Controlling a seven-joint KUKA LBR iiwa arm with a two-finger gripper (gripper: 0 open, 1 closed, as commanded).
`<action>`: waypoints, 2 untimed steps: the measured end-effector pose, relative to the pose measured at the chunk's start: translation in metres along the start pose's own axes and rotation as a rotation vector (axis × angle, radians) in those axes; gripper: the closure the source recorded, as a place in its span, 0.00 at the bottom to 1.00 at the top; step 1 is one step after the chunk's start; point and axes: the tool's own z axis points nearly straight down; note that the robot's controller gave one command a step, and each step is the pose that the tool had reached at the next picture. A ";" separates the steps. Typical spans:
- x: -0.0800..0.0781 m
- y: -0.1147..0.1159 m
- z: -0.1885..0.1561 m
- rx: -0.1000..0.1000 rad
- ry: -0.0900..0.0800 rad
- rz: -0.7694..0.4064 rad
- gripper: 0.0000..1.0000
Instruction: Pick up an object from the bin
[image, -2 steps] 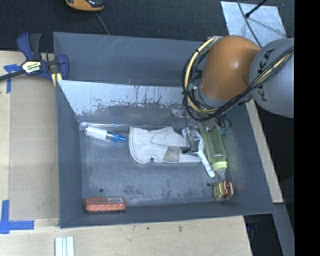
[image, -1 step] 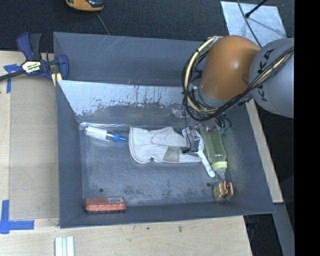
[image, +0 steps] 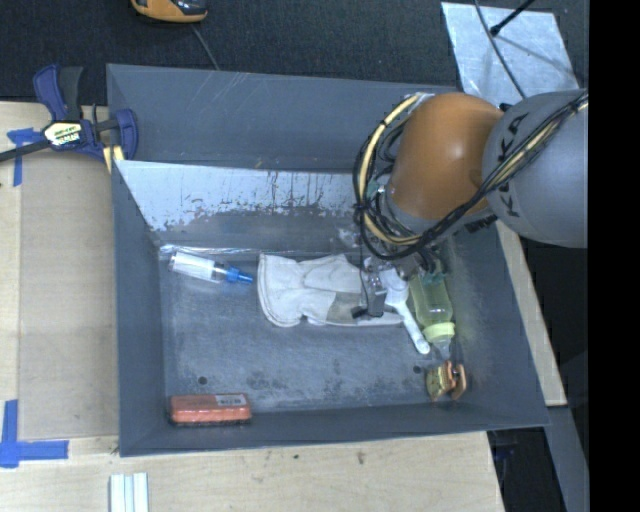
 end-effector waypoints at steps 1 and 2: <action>-0.002 0.008 0.046 -0.001 0.004 0.035 1.00; -0.002 0.008 0.046 -0.001 0.004 0.035 1.00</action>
Offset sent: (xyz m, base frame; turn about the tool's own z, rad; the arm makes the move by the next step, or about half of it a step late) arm 0.0000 0.0000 0.0000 0.0000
